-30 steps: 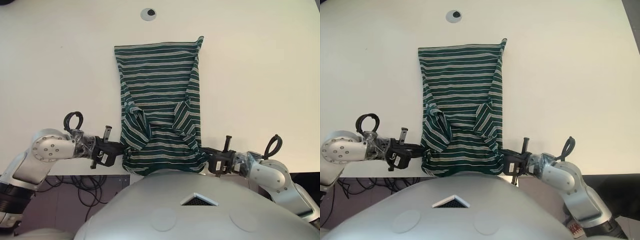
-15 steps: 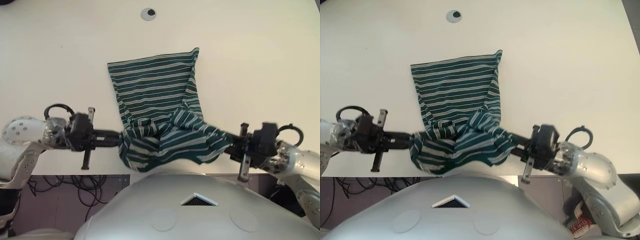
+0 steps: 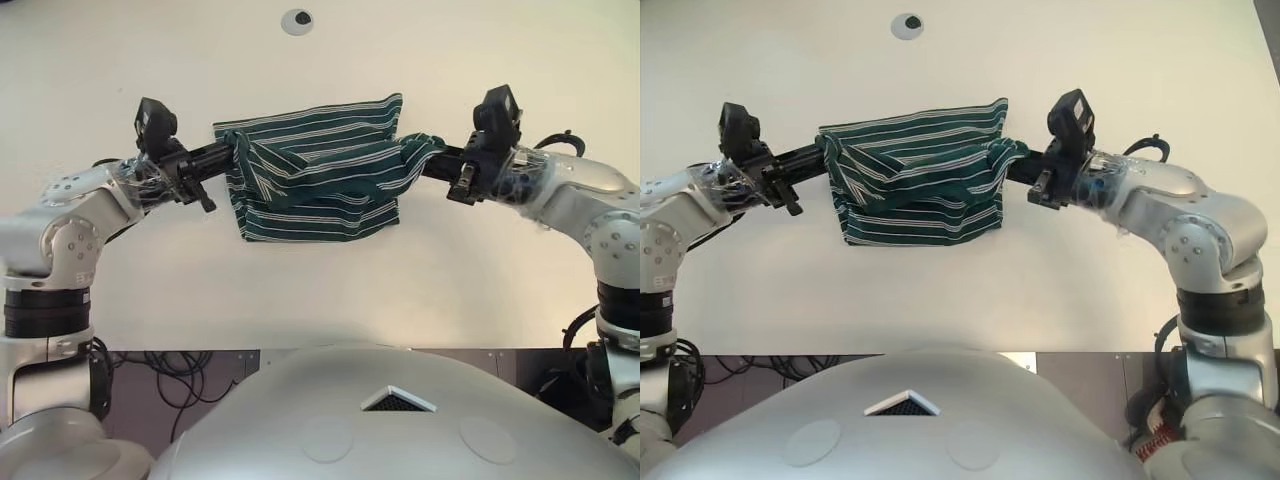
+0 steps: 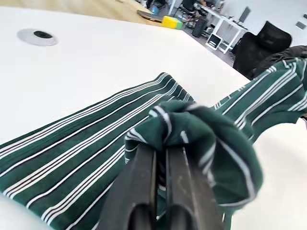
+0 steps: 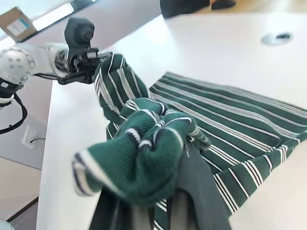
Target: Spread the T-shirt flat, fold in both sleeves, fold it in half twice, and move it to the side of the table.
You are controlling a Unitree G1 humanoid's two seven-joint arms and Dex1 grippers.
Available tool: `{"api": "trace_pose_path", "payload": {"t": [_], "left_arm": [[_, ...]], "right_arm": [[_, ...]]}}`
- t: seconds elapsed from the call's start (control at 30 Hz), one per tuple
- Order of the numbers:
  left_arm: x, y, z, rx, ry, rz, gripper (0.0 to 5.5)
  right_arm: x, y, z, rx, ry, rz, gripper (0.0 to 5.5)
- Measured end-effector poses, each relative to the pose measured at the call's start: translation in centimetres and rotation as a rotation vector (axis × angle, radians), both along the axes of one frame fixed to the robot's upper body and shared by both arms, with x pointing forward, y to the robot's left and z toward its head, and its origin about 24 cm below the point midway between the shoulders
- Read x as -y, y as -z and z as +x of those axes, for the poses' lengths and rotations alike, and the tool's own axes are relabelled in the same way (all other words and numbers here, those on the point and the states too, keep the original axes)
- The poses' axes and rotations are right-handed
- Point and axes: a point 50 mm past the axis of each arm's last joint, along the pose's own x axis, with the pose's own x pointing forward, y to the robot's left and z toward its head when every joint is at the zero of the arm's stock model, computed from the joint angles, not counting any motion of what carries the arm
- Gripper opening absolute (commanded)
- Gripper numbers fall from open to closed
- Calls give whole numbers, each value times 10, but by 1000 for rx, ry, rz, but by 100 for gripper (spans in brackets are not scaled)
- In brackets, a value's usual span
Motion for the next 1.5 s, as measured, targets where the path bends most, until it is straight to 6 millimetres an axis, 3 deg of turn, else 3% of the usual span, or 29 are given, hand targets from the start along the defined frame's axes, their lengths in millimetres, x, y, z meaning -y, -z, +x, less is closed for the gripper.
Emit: {"api": "trace_pose_path", "payload": {"t": [0.27,0.33,0.6,0.8,0.97,1.1,1.2,1.3,1.4,1.5], "left_arm": [[-4,30,28,-102,-148,86,0],[-3,35,36,-109,-179,97,40],[-14,54,48,-141,-279,162,140],[-21,52,61,-226,-430,-23,140],[-37,47,72,-227,-618,-172,140],[-43,37,78,-133,-664,-192,140],[-30,20,82,16,-597,-185,140],[-13,7,76,123,-458,-189,119],[11,8,66,165,-305,-125,65],[41,30,47,143,-127,47,24]], "right_arm": [[-9,17,68,-153,23,-73,6],[-16,28,79,-188,38,-98,49],[-26,53,101,-266,111,-98,173],[-24,61,109,-366,246,52,173],[-3,49,125,-395,448,209,173],[5,52,126,-419,536,233,173],[11,50,127,-386,575,224,173],[13,41,123,-242,538,205,133],[-2,37,105,-113,392,155,77],[-35,62,70,-47,215,17,30]]}}
